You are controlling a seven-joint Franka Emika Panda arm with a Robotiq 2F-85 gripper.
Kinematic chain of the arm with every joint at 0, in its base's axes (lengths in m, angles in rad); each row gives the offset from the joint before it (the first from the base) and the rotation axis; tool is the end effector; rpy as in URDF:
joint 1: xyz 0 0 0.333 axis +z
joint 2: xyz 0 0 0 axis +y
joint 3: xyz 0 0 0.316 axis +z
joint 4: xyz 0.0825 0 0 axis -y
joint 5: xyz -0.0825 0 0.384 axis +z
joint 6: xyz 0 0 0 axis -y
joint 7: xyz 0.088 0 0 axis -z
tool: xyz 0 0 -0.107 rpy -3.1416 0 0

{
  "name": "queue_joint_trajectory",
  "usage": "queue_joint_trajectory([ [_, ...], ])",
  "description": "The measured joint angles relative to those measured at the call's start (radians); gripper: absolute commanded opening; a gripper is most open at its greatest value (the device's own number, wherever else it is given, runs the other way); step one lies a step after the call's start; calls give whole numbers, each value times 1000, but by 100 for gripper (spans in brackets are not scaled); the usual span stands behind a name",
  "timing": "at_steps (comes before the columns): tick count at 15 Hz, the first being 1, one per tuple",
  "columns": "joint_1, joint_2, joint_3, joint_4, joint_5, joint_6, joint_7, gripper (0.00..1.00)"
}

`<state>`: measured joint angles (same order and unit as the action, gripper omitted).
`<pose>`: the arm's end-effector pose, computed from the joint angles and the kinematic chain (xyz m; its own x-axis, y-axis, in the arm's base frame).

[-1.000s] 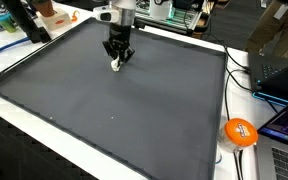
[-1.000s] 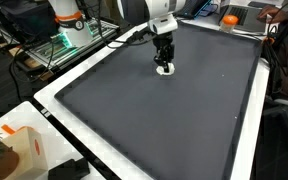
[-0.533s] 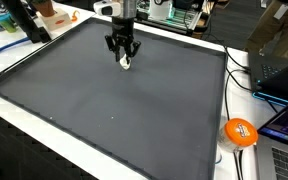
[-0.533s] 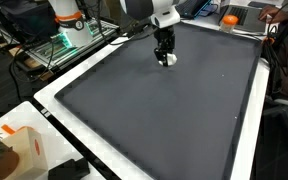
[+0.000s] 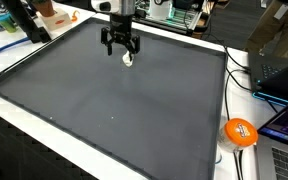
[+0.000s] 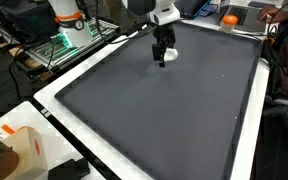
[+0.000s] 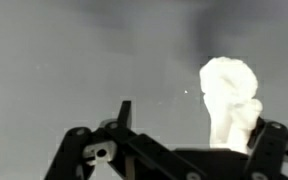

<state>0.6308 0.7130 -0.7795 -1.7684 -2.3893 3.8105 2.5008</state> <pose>0.5280 0.0452 0.2305 0.9564 0.1319 0.2606 0.1207 -0.9910 0.0587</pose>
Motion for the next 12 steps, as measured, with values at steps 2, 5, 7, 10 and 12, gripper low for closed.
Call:
queue_joint_trajectory([
  [2,4,14,-2,1,-20,-49,22,100],
  [5,24,55,-19,8,-37,-88,47,100],
  [7,36,81,-23,16,-37,-86,48,100],
  [10,27,88,16,28,-27,-43,45,100],
  [12,3,82,59,41,-23,-6,45,100],
])
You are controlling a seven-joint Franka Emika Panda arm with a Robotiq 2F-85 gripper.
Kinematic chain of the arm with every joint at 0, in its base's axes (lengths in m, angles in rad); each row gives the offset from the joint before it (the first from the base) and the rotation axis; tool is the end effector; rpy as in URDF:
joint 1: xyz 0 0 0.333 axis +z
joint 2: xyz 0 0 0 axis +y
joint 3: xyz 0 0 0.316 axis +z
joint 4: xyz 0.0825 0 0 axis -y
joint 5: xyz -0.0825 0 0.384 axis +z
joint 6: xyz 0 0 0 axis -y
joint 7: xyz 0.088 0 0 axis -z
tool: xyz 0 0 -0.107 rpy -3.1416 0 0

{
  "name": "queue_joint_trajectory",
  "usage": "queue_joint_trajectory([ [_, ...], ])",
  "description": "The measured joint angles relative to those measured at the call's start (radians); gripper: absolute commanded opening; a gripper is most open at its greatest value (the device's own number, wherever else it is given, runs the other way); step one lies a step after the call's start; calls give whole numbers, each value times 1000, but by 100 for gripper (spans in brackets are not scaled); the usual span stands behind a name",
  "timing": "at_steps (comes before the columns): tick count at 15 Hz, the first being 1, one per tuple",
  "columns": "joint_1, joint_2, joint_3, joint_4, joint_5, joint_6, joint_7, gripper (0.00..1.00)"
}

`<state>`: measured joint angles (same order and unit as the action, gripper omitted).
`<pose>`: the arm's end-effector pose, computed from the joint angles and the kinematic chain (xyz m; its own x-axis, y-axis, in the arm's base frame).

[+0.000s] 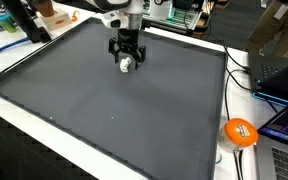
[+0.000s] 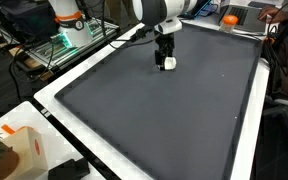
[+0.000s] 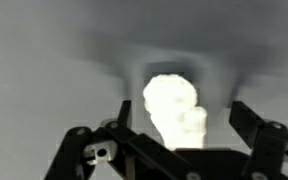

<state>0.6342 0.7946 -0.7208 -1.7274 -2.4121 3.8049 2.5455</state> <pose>0.5259 0.0705 0.1920 0.9635 0.1715 0.2055 0.1595 -0.9844 0.0737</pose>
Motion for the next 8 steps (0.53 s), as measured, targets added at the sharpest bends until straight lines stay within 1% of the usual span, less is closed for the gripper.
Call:
queue_joint_trajectory([
  [2,-23,-10,30,7,0,12,2,100],
  [3,-30,-18,32,7,-1,11,5,100],
  [6,-32,-75,0,-14,-34,5,23,100],
  [8,-32,-152,-15,-55,-73,23,23,100],
])
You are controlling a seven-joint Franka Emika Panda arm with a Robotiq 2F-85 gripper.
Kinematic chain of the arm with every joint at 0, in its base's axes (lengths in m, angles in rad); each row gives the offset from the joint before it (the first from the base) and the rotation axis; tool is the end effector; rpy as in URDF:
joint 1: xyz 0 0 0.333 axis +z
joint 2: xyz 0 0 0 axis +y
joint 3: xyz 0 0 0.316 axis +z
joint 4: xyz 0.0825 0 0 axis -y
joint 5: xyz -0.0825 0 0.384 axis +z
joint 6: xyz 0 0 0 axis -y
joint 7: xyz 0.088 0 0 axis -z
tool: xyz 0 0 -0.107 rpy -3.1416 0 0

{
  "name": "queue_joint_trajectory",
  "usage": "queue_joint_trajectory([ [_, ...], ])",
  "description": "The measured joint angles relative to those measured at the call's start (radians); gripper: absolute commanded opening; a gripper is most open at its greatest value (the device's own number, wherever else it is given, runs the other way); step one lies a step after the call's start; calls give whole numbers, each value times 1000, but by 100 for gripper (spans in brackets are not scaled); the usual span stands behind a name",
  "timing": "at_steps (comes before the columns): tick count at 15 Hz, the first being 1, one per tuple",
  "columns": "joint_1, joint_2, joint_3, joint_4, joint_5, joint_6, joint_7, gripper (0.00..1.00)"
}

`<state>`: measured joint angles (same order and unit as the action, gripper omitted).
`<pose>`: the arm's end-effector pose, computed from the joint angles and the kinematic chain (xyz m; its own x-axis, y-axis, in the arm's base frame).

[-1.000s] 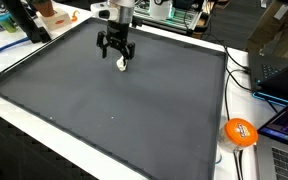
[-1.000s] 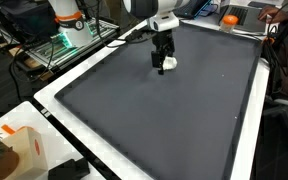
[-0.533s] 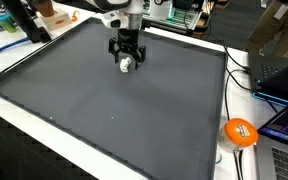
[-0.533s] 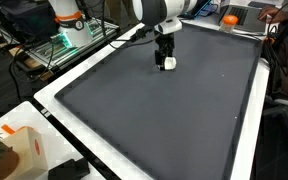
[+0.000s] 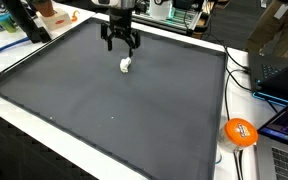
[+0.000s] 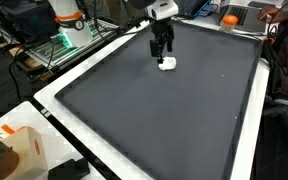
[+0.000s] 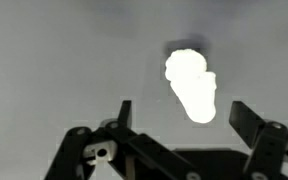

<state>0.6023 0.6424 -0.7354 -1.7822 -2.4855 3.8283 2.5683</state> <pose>0.5196 0.0418 0.2511 0.9608 0.1222 0.2489 0.1161 -0.9925 0.0391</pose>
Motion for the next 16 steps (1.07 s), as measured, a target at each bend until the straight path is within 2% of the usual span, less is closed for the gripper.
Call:
queue_joint_trajectory([
  [2,6,-105,-5,-65,-25,33,-41,100],
  [4,30,-203,-39,-138,-25,49,-97,100],
  [7,16,-335,-48,-236,-14,53,-151,100],
  [8,-17,-375,-21,-264,-12,49,-165,100],
  [13,-294,-530,234,-395,-9,46,-195,100],
  [16,-417,-624,361,-491,-9,-40,-178,100],
])
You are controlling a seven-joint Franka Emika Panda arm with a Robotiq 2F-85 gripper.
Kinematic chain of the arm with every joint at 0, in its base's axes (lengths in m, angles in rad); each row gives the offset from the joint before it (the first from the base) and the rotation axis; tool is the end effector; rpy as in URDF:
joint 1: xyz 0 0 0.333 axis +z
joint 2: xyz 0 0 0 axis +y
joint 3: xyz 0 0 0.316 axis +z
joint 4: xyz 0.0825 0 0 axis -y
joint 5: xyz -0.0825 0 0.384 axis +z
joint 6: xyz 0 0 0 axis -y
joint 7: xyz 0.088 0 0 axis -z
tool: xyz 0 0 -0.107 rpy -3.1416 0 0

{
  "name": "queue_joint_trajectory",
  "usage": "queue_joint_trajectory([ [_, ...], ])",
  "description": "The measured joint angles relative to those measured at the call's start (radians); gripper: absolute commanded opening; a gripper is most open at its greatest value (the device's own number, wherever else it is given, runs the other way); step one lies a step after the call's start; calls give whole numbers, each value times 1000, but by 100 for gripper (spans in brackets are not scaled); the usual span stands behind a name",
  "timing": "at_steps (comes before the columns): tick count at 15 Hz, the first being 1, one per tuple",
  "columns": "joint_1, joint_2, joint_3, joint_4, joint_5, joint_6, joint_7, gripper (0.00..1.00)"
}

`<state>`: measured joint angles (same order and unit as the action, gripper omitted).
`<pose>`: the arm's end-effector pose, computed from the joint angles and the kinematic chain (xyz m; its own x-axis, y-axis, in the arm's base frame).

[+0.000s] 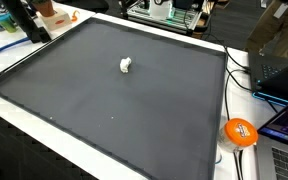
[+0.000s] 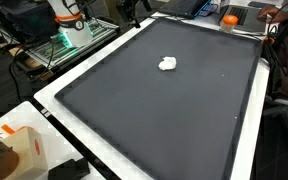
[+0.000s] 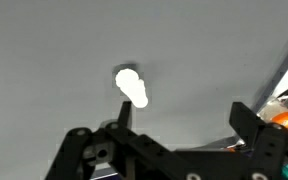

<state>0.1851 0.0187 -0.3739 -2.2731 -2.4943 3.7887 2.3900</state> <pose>0.3930 0.0078 0.3538 0.9297 0.0216 0.3676 0.1288 -0.9543 -0.2696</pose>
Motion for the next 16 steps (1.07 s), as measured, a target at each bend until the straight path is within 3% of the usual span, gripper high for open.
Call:
queue_joint_trajectory([
  [3,-8,-43,14,-59,-13,-180,53,100],
  [6,-11,23,11,-52,-12,-278,71,100],
  [13,-9,75,9,-22,-11,-279,71,100],
  [16,3,125,-31,62,-12,-198,0,100],
])
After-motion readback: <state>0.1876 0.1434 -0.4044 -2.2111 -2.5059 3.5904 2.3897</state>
